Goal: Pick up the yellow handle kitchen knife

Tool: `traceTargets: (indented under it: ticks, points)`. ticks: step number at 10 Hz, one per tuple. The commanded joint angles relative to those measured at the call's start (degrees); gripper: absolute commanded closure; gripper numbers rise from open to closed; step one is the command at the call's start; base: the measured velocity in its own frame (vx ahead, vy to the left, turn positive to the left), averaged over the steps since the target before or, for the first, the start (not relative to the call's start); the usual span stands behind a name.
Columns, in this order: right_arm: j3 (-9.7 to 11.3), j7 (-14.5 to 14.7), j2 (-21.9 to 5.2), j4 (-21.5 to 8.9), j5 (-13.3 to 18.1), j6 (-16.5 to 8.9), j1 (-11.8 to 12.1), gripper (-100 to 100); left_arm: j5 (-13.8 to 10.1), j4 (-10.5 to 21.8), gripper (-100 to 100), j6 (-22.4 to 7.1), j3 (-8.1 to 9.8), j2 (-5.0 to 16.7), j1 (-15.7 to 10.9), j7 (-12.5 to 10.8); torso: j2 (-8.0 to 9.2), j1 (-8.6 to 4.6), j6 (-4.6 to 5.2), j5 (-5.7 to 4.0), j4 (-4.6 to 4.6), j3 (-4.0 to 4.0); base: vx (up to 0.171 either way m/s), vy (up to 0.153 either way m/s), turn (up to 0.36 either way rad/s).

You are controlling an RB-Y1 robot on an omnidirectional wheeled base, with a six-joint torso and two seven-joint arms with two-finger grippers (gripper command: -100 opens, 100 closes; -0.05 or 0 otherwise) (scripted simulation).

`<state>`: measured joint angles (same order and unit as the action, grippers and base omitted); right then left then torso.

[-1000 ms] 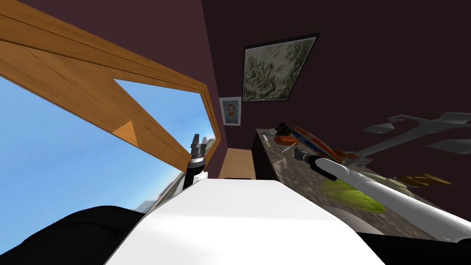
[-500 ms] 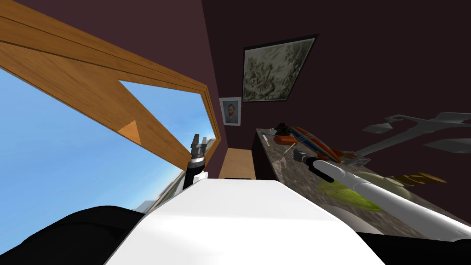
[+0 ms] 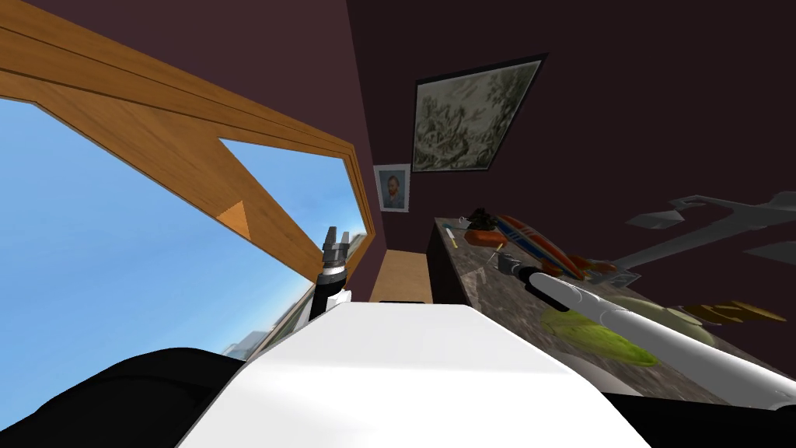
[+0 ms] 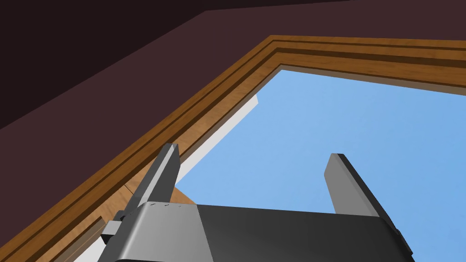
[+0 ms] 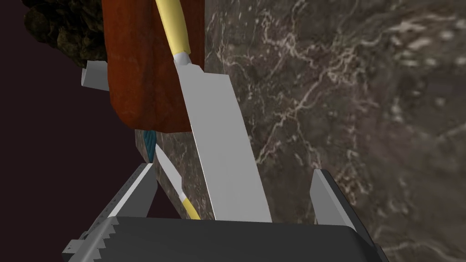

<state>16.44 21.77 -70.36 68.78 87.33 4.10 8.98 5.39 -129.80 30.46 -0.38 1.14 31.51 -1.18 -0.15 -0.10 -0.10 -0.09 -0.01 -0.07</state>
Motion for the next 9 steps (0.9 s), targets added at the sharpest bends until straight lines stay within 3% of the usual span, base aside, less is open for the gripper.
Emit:
traceTargets:
  ticks: [1, 3, 4, 6, 9]
  points:
    - [0.27, -2.86, 0.12, -0.65, 2.66, -0.54, -0.06, -100, 0.00, 0.00, 0, 0.00, 0.00, 0.00, 0.00, 0.00, 0.00, 0.00, 0.00, 0.00, 0.00, 0.00, -0.021, -0.011, 0.102]
    - [1.61, -9.34, -0.40, -1.20, 6.83, -1.76, -0.19, -100, 0.00, 0.00, 0, 0.00, 0.00, 0.00, 0.00, 0.00, 0.02, -0.04, 0.00, -0.01, 0.01, 0.01, -0.022, -0.013, 0.090]
    - [1.61, -9.60, -0.40, -1.20, 6.83, -1.76, -0.19, -100, 0.00, 0.00, 0, 0.00, 0.00, 0.00, 0.00, 0.00, 0.02, 0.01, 0.01, -0.01, 0.01, 0.02, -0.007, 0.011, 0.026]
    - [2.95, -14.87, -0.91, -1.74, 11.01, -2.98, -0.32, -100, 0.00, 0.00, 0, 0.00, 0.00, 0.00, 0.00, 0.00, -0.01, 0.07, 0.02, 0.01, 0.00, 0.00, -0.016, 0.016, 0.051]
    - [3.61, -18.10, -1.16, -2.02, 13.09, -3.59, -0.39, -100, 0.00, 0.00, 0, 0.00, 0.00, 0.00, 0.00, 0.00, -0.04, 0.10, -0.04, 0.01, 0.00, -0.02, -0.010, 0.010, 0.033]
